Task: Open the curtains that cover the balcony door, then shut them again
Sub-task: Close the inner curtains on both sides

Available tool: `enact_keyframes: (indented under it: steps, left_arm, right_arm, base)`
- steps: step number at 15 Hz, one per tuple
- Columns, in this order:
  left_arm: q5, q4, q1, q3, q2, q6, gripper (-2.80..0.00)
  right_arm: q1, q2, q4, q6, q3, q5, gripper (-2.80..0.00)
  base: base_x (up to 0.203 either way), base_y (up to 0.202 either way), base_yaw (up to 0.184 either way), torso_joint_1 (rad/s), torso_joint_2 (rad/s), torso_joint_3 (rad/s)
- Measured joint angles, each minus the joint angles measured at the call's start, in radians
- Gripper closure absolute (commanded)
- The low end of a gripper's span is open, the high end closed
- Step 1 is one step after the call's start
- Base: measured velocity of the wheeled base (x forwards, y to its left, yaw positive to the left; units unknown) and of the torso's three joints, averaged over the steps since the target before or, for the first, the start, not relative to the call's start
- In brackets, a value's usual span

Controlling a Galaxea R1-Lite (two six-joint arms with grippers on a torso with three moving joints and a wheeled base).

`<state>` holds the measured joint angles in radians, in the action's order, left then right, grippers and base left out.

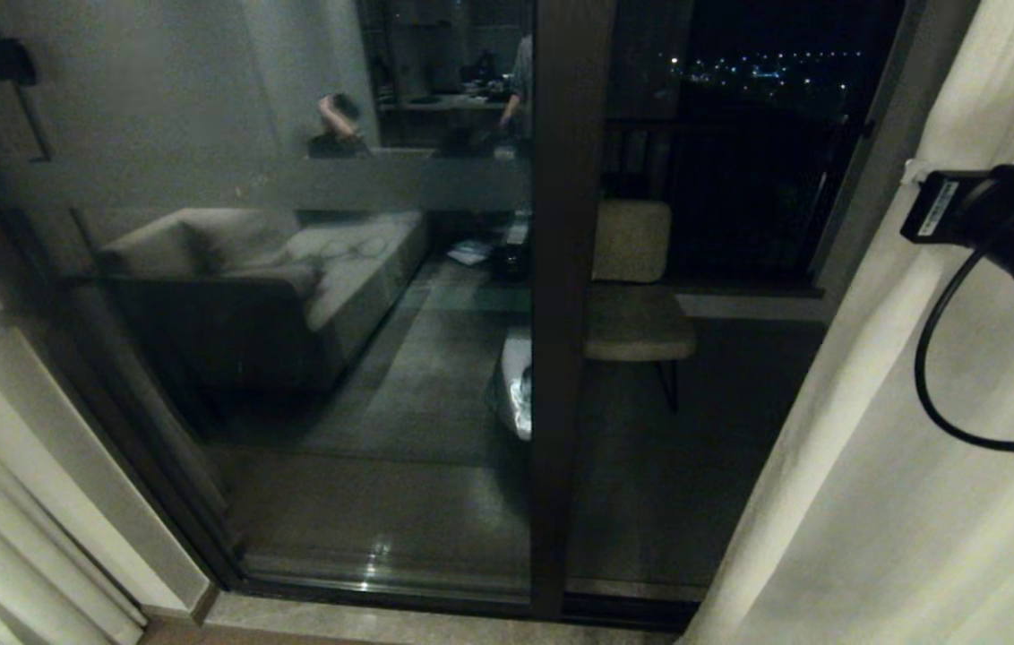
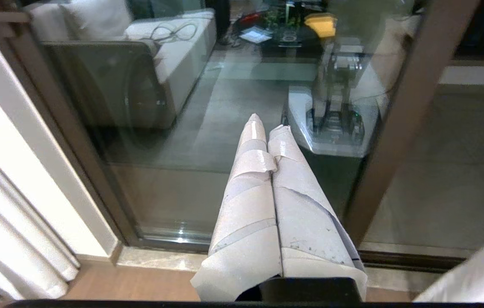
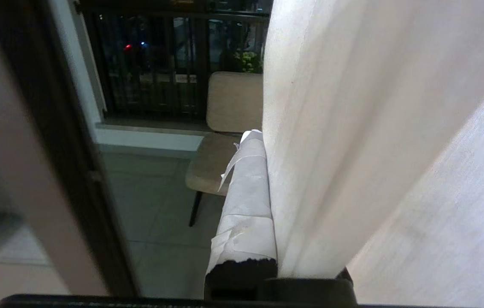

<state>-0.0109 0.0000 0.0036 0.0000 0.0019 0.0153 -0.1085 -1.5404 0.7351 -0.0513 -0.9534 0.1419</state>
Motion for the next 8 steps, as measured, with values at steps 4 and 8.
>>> enact_keyframes:
  steps: [4,8]
  left_arm:
    - [0.000,0.000,0.000,0.000,0.000,0.000,0.00]
    - [0.000,0.000,0.000,0.000,0.000,0.000,0.00]
  right_arm:
    - [0.000,-0.001,0.001,-0.001,0.001,0.000,0.00]
    - [0.000,0.001,0.001,-0.001,0.005,0.000,0.00]
  base:
    - [0.000,0.191,0.000,0.002,0.00,0.004]
    - [0.000,0.185,-0.001,0.002,0.00,0.002]
